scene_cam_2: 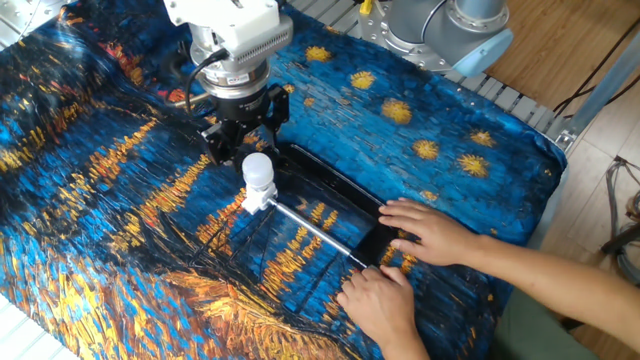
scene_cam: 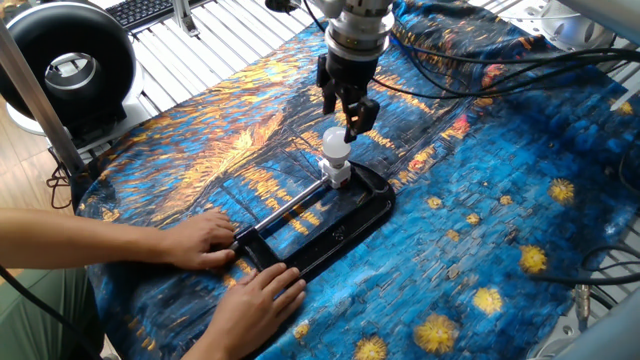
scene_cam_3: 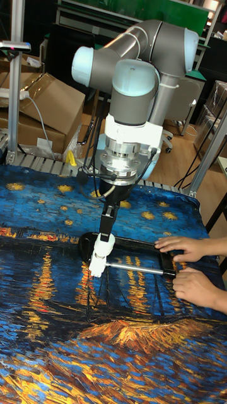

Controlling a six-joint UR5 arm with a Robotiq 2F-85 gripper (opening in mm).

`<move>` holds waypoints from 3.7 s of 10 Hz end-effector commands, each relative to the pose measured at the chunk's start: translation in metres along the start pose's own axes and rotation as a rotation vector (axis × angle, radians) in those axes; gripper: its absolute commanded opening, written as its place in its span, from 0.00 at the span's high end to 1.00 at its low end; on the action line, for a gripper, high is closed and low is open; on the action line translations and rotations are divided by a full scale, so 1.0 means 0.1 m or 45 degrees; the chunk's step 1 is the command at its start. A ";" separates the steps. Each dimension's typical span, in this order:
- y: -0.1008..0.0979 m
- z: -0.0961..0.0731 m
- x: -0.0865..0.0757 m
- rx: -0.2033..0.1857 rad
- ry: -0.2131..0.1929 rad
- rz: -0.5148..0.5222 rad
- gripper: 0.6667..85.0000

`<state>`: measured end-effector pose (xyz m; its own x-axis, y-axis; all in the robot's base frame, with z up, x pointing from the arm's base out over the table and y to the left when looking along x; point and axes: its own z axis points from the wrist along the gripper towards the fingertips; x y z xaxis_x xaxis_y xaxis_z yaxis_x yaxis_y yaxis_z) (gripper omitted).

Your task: Install the light bulb by rotating it

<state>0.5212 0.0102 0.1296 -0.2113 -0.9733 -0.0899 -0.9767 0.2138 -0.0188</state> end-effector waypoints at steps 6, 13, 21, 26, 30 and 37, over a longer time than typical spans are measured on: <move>0.06 0.12 0.02 0.006 0.030 0.092 0.24; 0.09 0.18 0.03 0.009 0.049 0.122 0.26; 0.09 0.26 0.02 0.019 0.044 0.159 0.30; 0.08 0.30 0.00 0.031 0.042 0.192 0.35; 0.07 0.32 -0.01 0.036 0.038 0.212 0.40; 0.15 0.36 -0.12 0.025 -0.031 0.408 0.79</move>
<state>0.5122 0.0192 0.0945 -0.4410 -0.8941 -0.0783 -0.8957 0.4440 -0.0247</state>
